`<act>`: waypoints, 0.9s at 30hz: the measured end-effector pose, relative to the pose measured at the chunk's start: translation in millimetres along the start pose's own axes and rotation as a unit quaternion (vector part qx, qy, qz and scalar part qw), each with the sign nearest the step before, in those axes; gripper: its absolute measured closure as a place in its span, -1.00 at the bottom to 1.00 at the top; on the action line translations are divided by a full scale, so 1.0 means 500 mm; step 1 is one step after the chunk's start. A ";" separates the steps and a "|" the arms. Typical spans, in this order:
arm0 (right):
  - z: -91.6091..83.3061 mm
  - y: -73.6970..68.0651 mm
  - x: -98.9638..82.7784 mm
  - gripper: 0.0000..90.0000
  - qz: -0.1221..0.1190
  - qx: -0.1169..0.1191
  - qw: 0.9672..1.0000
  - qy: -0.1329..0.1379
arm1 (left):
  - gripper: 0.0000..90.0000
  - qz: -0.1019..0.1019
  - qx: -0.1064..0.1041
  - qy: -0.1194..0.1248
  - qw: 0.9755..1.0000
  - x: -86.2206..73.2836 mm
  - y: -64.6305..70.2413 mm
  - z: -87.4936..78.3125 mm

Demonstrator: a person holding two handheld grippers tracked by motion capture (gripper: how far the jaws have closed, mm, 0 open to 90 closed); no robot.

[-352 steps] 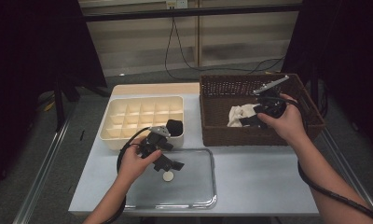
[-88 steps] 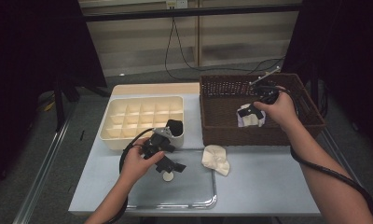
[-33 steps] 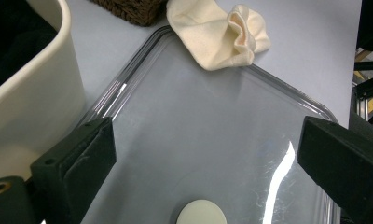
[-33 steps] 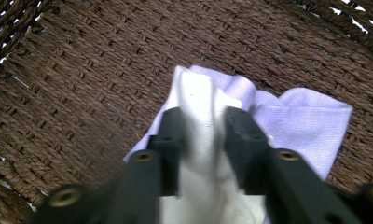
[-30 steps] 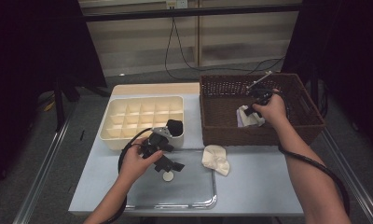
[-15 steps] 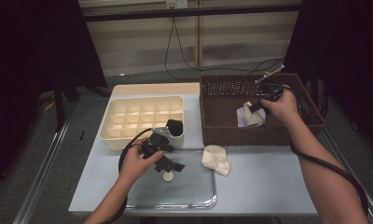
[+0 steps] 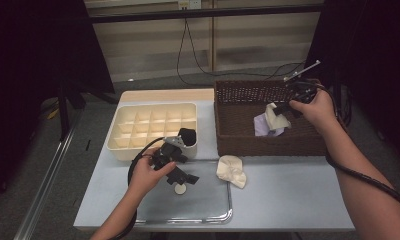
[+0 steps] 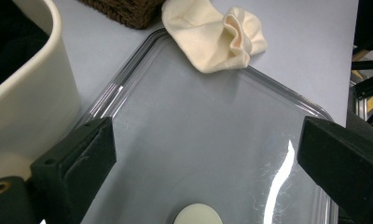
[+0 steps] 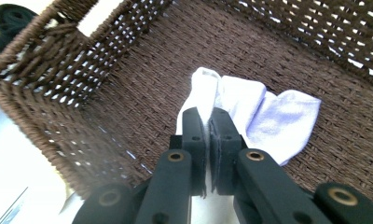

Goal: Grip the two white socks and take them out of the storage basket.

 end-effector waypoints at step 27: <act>-0.101 -0.113 0.000 0.93 -0.052 0.036 0.998 0.024 | -0.90 -0.001 -0.013 0.014 1.000 0.007 0.012 0.004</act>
Point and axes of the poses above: each handheld gripper's, and its own axes: z roughly forward along the jaws, x roughly out of its top, y roughly to its right, the point moved 10 cm from there along z, roughly forward along the jaws, and after that the axes turned 2 degrees about -x, right-handed, at the moved point
